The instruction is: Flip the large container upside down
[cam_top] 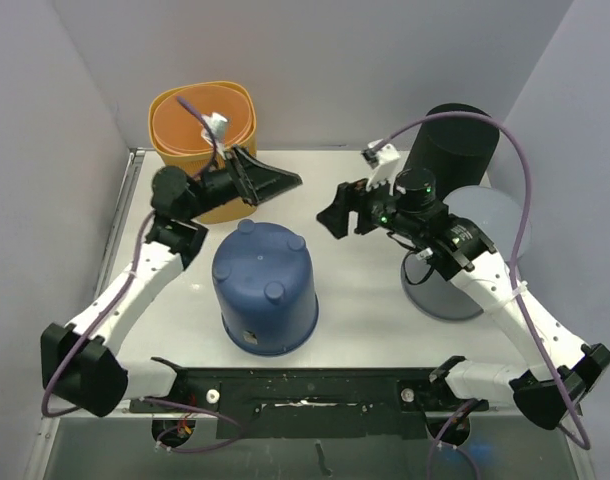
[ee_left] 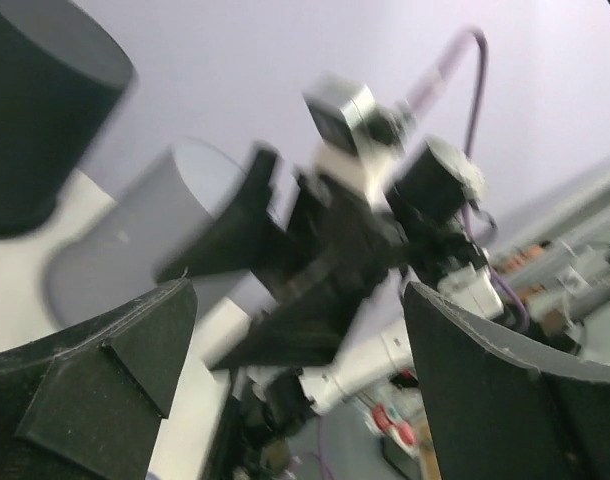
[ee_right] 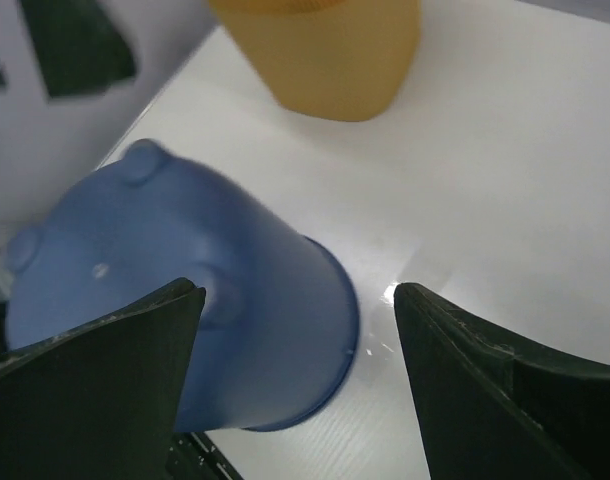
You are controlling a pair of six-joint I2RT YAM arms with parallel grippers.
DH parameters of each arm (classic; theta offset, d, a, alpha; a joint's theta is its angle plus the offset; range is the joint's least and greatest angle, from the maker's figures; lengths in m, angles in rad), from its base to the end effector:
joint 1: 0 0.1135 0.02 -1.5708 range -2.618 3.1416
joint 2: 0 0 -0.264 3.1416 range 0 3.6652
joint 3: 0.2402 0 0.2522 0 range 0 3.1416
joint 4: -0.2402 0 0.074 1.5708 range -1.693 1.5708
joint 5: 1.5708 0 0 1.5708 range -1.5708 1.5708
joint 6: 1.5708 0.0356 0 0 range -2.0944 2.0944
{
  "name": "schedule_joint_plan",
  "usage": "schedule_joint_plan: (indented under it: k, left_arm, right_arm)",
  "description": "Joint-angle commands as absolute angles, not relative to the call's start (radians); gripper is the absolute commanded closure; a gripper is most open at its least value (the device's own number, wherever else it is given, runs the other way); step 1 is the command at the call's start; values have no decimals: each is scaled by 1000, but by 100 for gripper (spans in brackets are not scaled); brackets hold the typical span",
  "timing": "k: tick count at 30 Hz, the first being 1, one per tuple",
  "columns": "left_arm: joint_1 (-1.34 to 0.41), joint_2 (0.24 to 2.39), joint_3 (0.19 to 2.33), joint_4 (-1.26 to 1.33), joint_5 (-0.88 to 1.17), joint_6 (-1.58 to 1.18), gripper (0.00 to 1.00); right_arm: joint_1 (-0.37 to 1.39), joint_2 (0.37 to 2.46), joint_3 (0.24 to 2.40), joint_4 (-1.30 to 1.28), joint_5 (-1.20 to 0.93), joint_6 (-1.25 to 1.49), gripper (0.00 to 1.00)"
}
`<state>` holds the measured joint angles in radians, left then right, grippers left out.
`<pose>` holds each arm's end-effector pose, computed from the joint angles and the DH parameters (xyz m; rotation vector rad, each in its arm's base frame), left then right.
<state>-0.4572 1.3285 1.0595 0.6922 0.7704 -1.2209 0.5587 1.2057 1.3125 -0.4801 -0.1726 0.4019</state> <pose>0.2578 -0.1545 0.4034 0.2706 1.5006 -1.8368 0.2210 0.1454 0.4061 -0.2772 2.0056 0.7922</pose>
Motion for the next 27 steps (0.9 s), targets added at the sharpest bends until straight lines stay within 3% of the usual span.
schedule_joint_plan:
  k: [1,6,10,16,22,27]
  left_arm:
    - [-313,1165,1268,213,691,-917,14]
    - [-151,1082,1400,-352,409,-729,12]
    - [-147,1025,1413,-571,121,-743,12]
    - [-146,922,1370,-750,-111,-782,12]
    - [-146,907,1344,-757,-163,-772,12]
    - [-146,933,1303,-713,-120,-781,11]
  right_arm:
    - [748,1215,1381,-474,-160,269,20]
    - [945,1294,1461,-435,-40,157,18]
    - [1064,1400,1526,-371,1,49,13]
    - [1251,1559,1649,-394,199,-122,0]
    - [1344,1623,1609,-470,440,-233,2]
    - [1304,1644,1493,-477,740,-262,2]
